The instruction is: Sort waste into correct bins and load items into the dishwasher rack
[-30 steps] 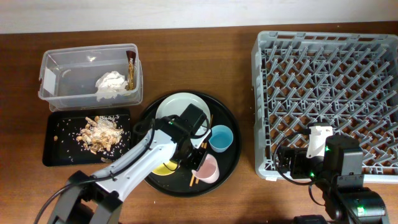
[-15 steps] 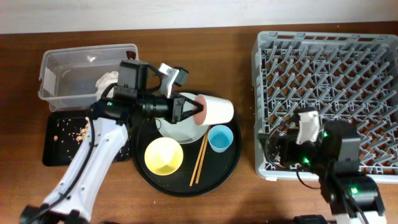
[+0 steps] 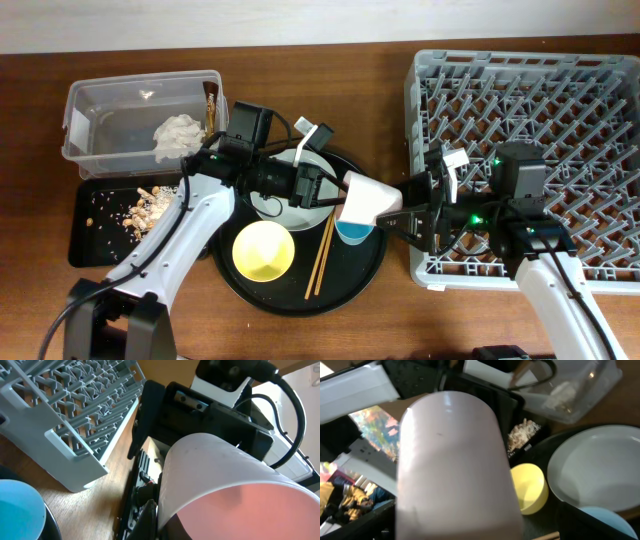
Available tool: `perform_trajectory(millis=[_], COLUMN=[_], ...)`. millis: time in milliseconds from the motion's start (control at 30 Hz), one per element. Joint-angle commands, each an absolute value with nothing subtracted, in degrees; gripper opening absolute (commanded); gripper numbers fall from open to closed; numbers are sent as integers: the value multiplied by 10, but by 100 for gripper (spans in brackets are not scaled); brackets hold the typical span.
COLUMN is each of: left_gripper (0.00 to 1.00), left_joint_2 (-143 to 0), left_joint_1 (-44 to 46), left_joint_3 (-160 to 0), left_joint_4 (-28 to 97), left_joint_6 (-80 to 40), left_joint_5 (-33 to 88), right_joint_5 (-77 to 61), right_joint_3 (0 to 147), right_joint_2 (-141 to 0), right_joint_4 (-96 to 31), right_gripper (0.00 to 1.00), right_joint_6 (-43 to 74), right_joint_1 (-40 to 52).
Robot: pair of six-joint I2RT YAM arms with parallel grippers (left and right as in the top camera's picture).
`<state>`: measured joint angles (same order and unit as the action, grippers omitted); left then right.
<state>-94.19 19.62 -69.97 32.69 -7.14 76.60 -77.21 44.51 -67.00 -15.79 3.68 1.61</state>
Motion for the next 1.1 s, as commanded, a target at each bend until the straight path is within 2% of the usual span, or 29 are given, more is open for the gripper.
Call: perform_trajectory(millis=[0,67,267,367,500,533,567,600,633,767,867,1067], left_gripper=[0,0,0,0,2,9,32,45,51,60,61,62], left_joint_2=[-945,-945,-945,-945,-945,-945,-945,-945,-945,-941,-926,-872], left_joint_1=[198,198,198,198,198,198,198,198,197,172,128,58], left_joint_3=[-704,-704,-704,-704,-704,-704,-704,-704,-704,-704,-704,-704], left_joint_4=[325,325,320,320,320,321,322,331,353,424,466,529], left_joint_6=[-66,-66,-69,-69,-68,-68,-68,-68,-68,-68,-66,-32], left_joint_5=[787,787,787,787,786,781,760,714,634,422,319,192], right_joint_5=[-844,-854,-853,-849,-849,-844,-833,-820,-792,-622,-561,-285], right_joint_3=[453,453,453,453,453,453,453,453,453,453,461,621], right_joint_2=[-672,-672,-672,-672,-672,-672,-672,-672,-672,-672,-660,-648], right_joint_4=[-123,-120,-122,-122,-122,-122,-123,-132,-149,-232,-267,-534], right_gripper=[98,86,75,61,57,56,56,56,55,52,49,48], right_joint_6=[34,34,34,34,34,34,34,34,34,34,34,32], right_joint_1=[19,19,19,19,19,19,19,19,19,18,14,-84])
